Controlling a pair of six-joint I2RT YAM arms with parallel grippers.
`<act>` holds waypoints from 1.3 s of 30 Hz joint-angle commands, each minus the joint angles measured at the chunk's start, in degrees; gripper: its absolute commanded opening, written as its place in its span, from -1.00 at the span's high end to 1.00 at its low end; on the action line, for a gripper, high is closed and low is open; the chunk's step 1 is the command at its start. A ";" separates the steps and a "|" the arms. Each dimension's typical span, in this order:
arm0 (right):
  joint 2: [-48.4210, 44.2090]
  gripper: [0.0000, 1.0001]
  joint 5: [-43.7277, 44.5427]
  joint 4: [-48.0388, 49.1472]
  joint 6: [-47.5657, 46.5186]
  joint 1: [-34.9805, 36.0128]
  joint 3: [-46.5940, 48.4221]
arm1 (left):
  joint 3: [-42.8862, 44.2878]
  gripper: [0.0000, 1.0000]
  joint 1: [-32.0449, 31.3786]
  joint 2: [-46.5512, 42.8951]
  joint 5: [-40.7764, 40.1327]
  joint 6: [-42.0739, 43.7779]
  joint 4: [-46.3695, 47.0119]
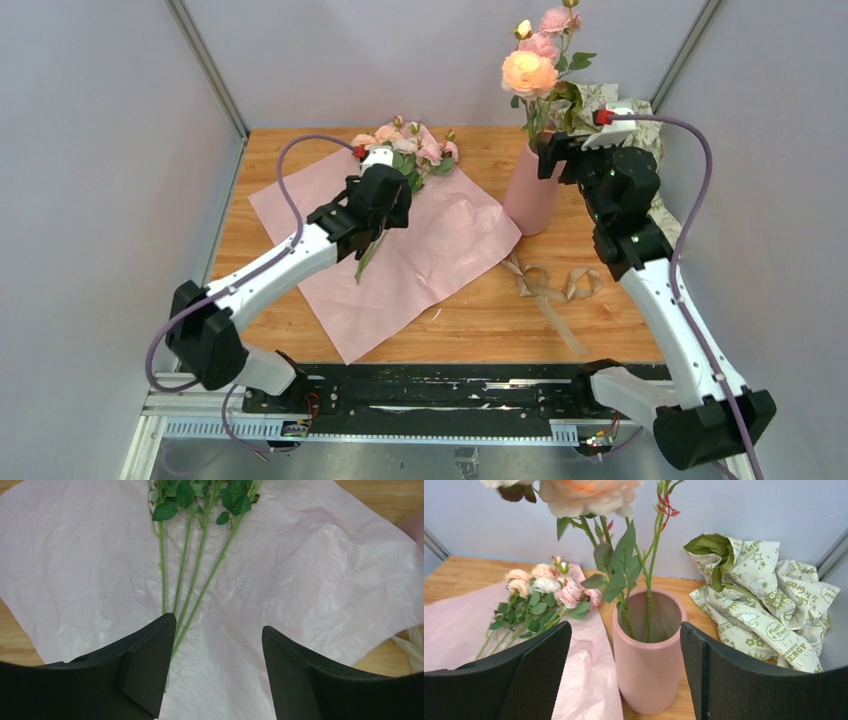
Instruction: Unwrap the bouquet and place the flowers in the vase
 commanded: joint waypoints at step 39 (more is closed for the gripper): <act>-19.91 -0.15 -9.23 -3.90 5.44 0.42 -11.35 | 28.20 -0.19 10.26 44.54 15.38 16.13 -8.71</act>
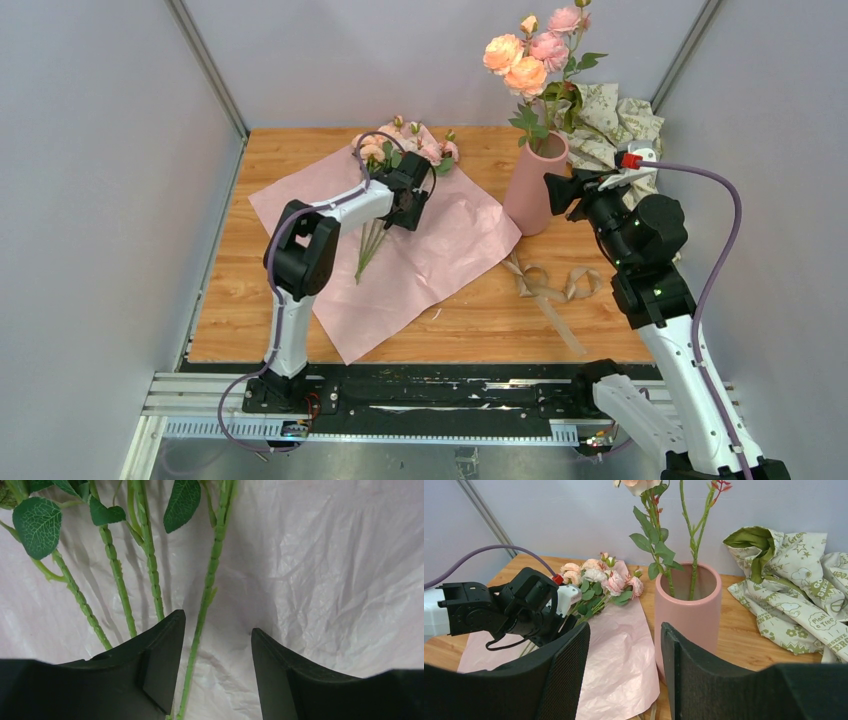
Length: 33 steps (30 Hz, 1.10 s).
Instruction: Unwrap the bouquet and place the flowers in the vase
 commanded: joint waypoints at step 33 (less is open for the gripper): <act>6.86 -0.39 0.24 5.91 2.60 13.03 -1.18 | -14.07 1.00 -12.88 -38.32 -8.97 -1.15 14.11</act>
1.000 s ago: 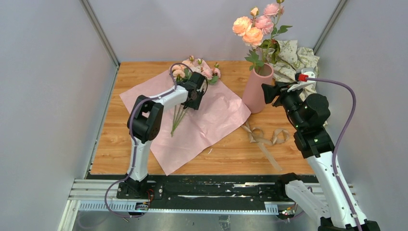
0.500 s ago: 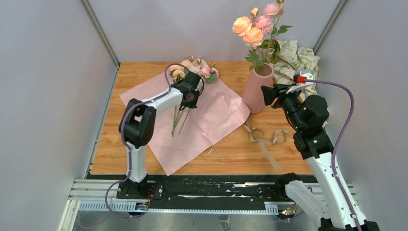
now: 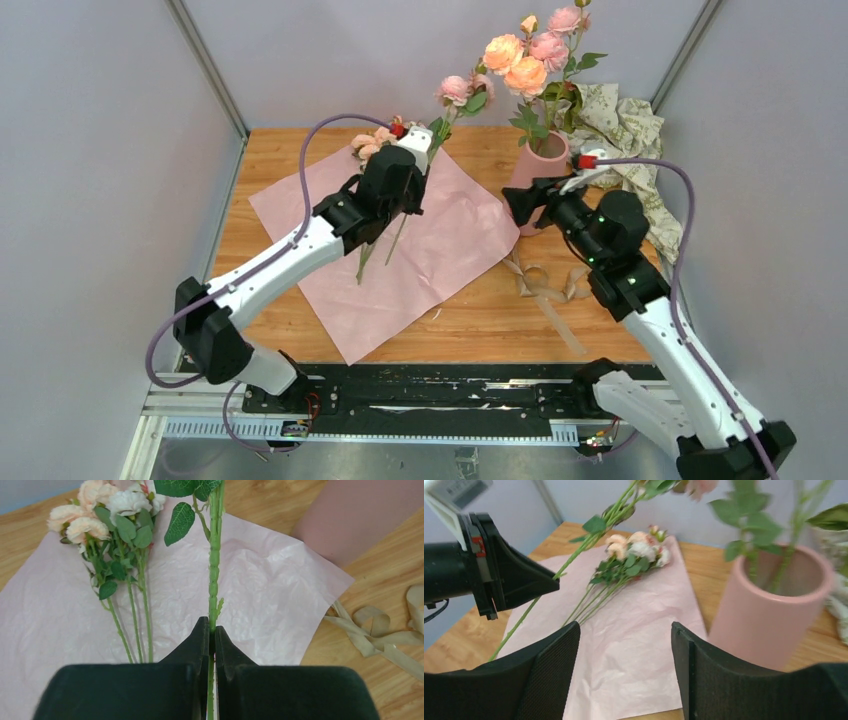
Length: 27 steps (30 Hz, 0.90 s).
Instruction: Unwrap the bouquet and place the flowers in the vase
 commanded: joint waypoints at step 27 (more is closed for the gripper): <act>41.36 -0.61 1.60 8.47 -1.02 24.60 29.19 | -20.85 1.00 -8.73 -24.81 -17.85 1.12 12.08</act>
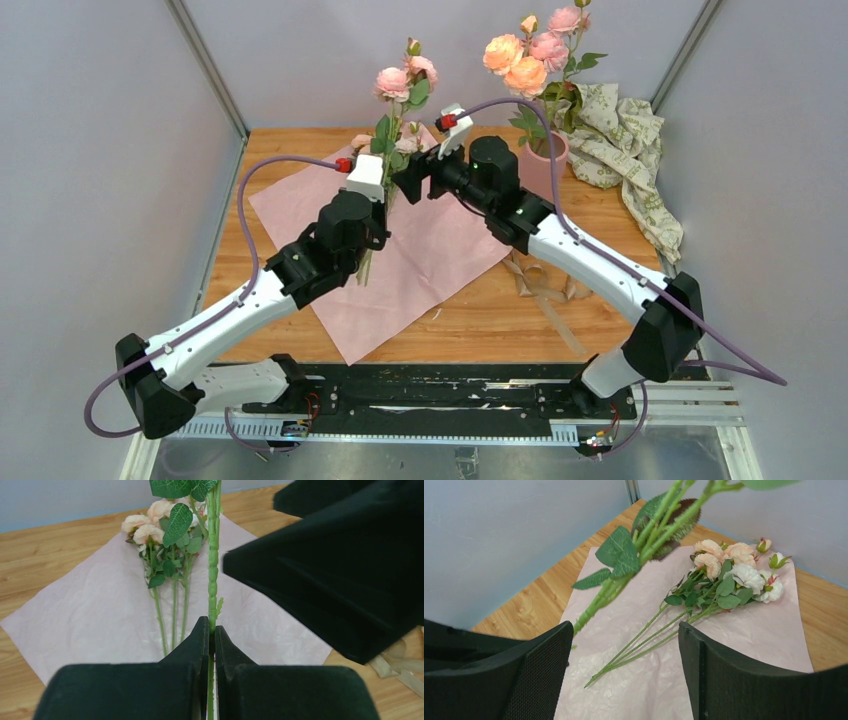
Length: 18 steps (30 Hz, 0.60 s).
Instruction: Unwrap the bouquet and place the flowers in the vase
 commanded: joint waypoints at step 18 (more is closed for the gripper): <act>2.49 1.00 -1.59 0.56 0.00 2.00 4.88 | 0.94 1.00 -2.41 -2.10 -6.62 2.52 0.22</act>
